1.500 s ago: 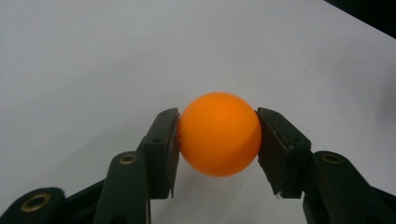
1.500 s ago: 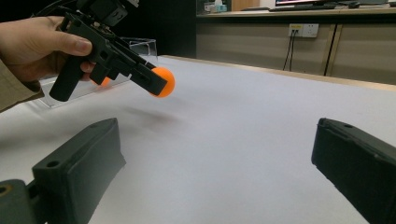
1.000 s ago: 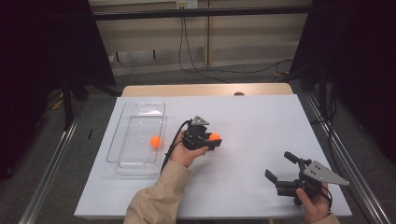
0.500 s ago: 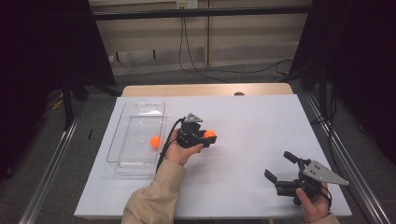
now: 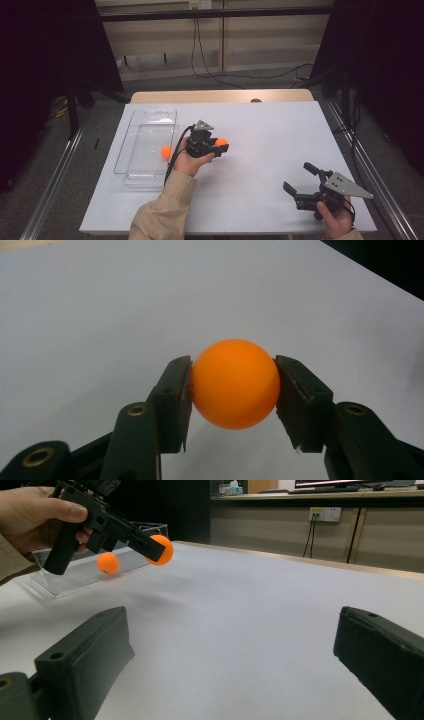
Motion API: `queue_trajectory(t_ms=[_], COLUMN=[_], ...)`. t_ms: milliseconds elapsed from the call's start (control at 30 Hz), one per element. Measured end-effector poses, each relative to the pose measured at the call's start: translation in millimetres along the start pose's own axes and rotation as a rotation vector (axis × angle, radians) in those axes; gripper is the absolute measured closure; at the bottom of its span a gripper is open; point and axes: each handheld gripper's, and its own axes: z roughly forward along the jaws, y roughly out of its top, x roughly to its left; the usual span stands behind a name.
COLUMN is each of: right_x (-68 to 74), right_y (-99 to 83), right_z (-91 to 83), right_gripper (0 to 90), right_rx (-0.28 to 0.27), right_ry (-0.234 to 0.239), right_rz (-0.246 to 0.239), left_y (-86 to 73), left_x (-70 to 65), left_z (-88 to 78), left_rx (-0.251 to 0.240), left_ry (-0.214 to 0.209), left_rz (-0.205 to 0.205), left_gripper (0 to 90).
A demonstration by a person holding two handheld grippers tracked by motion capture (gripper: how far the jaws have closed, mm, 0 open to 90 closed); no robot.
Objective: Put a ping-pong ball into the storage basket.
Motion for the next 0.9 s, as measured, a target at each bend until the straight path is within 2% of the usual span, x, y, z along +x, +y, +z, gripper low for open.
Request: queue_trajectory(t_ms=[533,900], right_x=[0.3,0.5], right_y=[0.2,0.2], right_z=[-0.3,-0.3], right_gripper=[0.9,0.9], right_rx=[-0.004,-0.002], right_ry=[-0.002,0.000], right_rz=[0.004,0.000], left_y=[0.6,0.4], left_x=[4.7,10.7], left_z=[-11.6,-17.8], left_rx=[-0.009,-0.019], left_ry=[0.016,0.022], left_rz=[0.001,-0.019], left_gripper=[50.9,50.9])
